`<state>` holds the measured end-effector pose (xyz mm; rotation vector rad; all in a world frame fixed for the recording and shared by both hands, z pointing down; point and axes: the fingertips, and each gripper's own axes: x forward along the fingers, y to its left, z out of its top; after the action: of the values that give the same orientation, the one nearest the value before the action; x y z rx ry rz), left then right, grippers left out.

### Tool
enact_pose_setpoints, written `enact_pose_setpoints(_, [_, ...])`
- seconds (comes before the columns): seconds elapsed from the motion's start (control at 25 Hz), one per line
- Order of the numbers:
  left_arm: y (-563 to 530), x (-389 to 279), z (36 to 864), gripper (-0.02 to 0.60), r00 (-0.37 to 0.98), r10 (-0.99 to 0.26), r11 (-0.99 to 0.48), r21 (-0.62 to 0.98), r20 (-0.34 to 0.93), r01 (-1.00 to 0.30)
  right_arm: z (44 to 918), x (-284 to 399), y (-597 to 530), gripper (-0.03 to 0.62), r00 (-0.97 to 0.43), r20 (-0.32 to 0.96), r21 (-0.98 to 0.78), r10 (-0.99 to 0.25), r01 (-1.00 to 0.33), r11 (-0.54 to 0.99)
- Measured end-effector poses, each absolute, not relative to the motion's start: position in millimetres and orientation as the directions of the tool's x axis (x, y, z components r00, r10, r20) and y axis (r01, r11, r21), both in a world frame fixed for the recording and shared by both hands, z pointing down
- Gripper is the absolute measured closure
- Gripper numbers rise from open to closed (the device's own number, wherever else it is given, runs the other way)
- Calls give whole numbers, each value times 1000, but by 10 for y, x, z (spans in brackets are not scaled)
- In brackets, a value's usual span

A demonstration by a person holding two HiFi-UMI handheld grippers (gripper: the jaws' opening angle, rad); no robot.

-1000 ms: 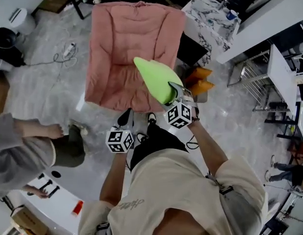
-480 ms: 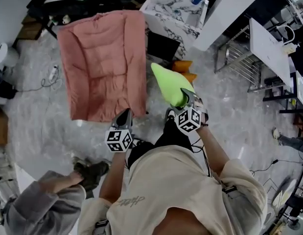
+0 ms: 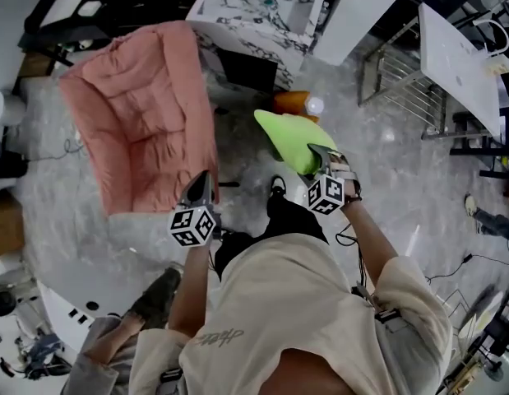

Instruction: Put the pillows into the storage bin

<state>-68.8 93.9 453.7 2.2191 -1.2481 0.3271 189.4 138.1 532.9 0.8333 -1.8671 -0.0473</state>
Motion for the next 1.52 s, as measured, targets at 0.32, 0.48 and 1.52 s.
enact_pose_setpoints(0.32, [546,-143,4567,563,501,-714,-344,378,489,-860,5973,2302,1280,255,-308,856,321,-415,-312,894])
enact_pose_setpoints(0.48, [459,-5,4666,561,504,-690,-346,376,519,-860,6433,2365,1318,261,-344,877,275,-335,-210,938])
enact_pose_setpoints(1.52, [587,128,5648,561,424,-551,-259,336,719,-906,8565,2370,1370,255,-434,900,129,-46,164,978])
